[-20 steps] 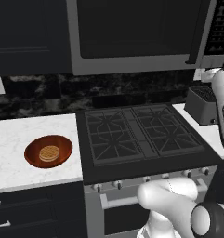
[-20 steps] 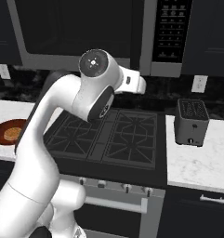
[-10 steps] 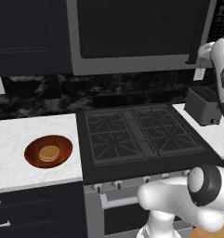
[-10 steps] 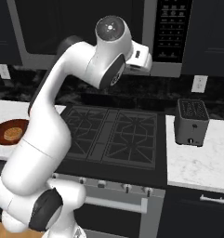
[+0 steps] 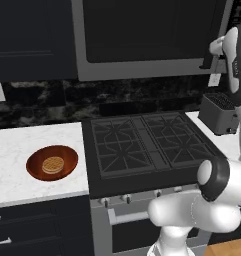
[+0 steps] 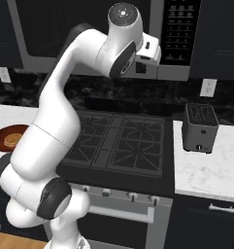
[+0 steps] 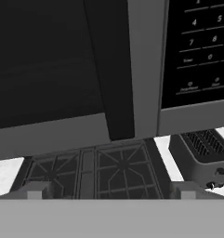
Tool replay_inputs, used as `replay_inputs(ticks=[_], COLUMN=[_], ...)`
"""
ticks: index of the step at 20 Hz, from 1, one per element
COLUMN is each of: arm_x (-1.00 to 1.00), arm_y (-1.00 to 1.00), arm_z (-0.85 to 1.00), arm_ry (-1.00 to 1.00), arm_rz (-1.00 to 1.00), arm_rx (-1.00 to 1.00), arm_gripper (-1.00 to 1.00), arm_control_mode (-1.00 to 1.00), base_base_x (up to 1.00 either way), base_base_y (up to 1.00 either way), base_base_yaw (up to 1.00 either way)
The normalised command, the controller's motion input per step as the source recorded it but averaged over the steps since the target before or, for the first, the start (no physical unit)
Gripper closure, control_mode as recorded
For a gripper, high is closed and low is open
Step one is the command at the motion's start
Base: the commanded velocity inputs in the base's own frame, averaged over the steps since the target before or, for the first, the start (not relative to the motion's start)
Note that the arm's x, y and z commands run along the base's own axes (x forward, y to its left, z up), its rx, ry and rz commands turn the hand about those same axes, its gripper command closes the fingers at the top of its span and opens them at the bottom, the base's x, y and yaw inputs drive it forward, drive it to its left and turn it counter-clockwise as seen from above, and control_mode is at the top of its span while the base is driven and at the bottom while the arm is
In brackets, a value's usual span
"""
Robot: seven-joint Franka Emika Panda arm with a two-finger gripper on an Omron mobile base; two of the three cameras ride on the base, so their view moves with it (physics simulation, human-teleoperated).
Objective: Open the microwave, place the bowl with waffle inside the microwave, then close the microwave door and turn it on.
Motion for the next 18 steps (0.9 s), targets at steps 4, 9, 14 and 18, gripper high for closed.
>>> replay_inputs(ticks=[4, 9, 14, 18], arm_x=[0.58, 0.49, 0.45, 0.49], arm_y=[0.01, 0.00, 0.00, -0.08], arm_z=[0.00, 0.00, 0.00, 0.00], arm_ry=[-0.20, -0.33, -0.10, 0.00], arm_rz=[0.00, 0.00, 0.00, 0.00], arm_rx=[0.00, 0.00, 0.00, 0.00], arm_gripper=[-1.00, -1.00, -1.00, -1.00], arm_control_mode=[-1.00, -1.00, -1.00, -1.00], base_base_x=[0.00, 0.00, 0.00, 0.00], base_base_y=[0.00, 0.00, 0.00, 0.00], base_base_yaw=[0.00, 0.00, 0.00, 0.00])
